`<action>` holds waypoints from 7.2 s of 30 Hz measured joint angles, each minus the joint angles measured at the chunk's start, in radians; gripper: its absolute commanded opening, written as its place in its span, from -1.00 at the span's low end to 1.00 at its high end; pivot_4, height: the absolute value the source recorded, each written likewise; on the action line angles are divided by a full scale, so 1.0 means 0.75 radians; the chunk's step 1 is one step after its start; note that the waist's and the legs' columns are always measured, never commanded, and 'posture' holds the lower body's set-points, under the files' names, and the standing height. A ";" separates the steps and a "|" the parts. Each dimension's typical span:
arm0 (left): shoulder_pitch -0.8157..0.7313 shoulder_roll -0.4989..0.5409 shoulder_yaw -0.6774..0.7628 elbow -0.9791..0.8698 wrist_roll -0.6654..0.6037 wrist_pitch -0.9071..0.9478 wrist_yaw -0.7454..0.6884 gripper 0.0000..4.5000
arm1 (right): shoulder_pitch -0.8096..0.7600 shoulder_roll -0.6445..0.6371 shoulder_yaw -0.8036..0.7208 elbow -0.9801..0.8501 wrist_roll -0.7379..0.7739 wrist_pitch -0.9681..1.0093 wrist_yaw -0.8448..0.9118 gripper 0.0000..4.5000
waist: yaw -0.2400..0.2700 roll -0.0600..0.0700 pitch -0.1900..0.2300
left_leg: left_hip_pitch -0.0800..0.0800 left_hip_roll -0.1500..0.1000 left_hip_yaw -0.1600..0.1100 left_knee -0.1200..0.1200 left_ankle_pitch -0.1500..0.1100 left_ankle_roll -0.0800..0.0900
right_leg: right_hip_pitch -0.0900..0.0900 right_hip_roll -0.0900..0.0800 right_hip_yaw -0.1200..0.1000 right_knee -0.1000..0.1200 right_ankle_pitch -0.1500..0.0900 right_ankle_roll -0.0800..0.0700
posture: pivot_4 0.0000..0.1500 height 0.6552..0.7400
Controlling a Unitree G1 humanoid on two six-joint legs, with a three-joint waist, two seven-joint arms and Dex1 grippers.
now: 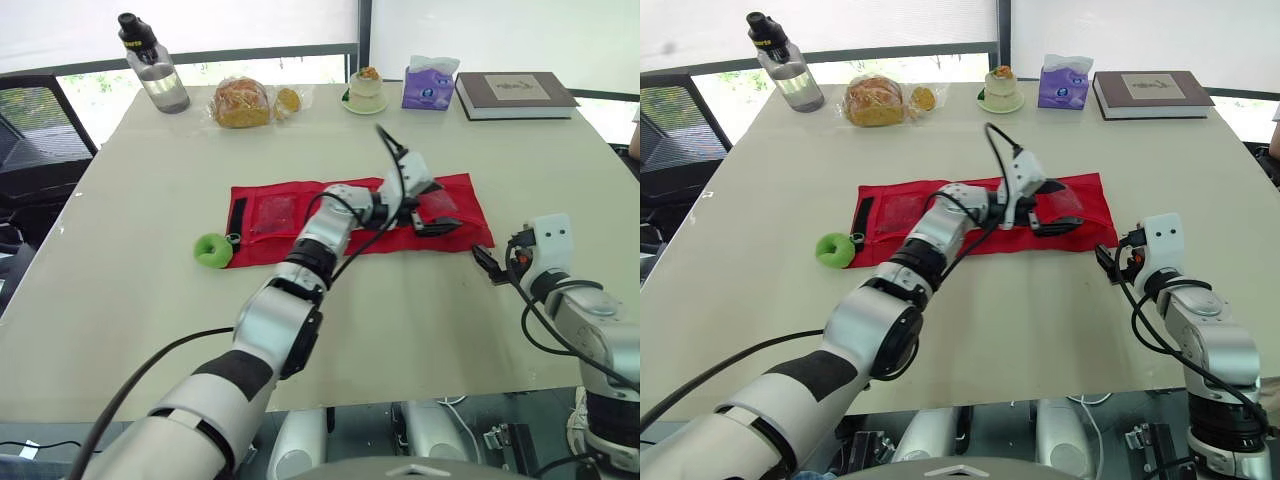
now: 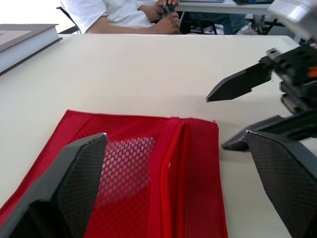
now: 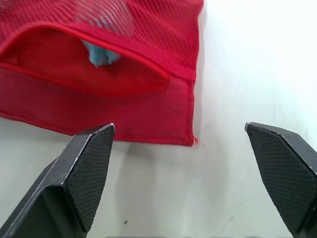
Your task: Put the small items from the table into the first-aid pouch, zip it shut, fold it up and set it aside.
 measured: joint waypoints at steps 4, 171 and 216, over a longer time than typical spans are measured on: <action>0.206 0.192 -0.023 -0.414 -0.089 0.194 -0.158 0.99 | -0.091 0.044 -0.005 0.114 0.023 -0.026 -0.006 1.00 | -0.006 0.001 0.000 | 0.001 0.001 0.001 -0.001 0.000 0.000 | -0.001 0.000 0.002 0.000 0.000 0.000 | 1.00 1.00; 0.280 0.261 0.403 -0.456 -0.739 1.820 0.639 -1.00 | -0.109 -0.019 0.287 -0.090 0.176 0.107 0.497 -0.97 | 0.036 0.000 -0.006 | 0.022 -0.005 -0.001 -0.011 0.001 0.001 | 0.018 -0.005 0.001 -0.005 -0.002 0.002 | 1.00 1.00; 0.415 0.944 0.087 -0.323 -0.541 1.217 0.116 -1.00 | 0.029 -0.257 -0.285 0.296 0.124 -0.234 0.073 -0.97 | -0.041 -0.001 -0.005 | 0.040 0.015 0.039 -0.042 0.001 0.001 | 0.002 0.016 0.045 -0.005 -0.007 -0.001 | 1.00 1.00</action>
